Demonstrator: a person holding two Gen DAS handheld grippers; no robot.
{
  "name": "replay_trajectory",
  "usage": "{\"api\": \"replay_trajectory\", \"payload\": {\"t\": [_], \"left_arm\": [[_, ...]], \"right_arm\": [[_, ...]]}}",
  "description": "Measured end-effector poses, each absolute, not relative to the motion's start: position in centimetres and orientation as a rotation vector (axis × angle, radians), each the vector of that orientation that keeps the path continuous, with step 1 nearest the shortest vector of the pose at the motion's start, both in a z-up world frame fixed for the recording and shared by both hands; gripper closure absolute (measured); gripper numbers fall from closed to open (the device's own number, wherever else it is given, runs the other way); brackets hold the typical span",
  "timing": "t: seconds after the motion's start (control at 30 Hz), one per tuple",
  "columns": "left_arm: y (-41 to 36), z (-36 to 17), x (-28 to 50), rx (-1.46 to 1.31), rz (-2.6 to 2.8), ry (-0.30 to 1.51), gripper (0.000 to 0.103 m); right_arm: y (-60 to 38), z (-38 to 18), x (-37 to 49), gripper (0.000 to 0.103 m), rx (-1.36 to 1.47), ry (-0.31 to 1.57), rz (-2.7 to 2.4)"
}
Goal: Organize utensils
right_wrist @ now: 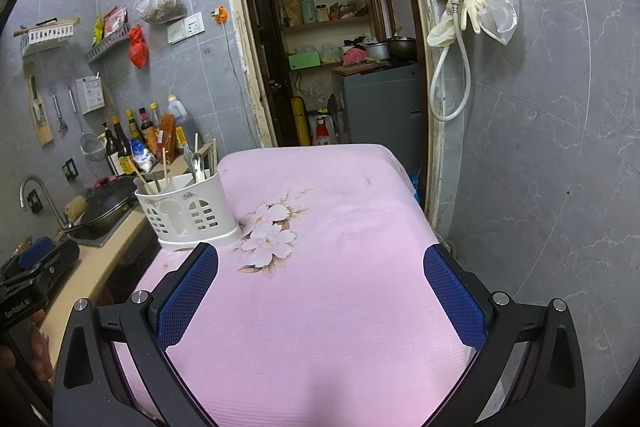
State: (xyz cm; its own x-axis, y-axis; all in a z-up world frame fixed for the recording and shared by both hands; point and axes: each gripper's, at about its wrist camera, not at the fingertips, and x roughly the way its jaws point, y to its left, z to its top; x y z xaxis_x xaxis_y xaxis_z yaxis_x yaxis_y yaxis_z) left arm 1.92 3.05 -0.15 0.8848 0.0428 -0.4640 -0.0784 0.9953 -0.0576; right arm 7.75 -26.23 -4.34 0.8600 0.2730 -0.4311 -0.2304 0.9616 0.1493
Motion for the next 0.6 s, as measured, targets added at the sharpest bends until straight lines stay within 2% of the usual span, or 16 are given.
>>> {"api": "replay_trajectory", "payload": {"t": [0.6], "left_arm": [[3.63,-0.50,1.73,-0.093,0.109,0.491,0.005]], "right_arm": [[-26.09,-4.56,7.73,0.000,0.094,0.471,0.267]]}}
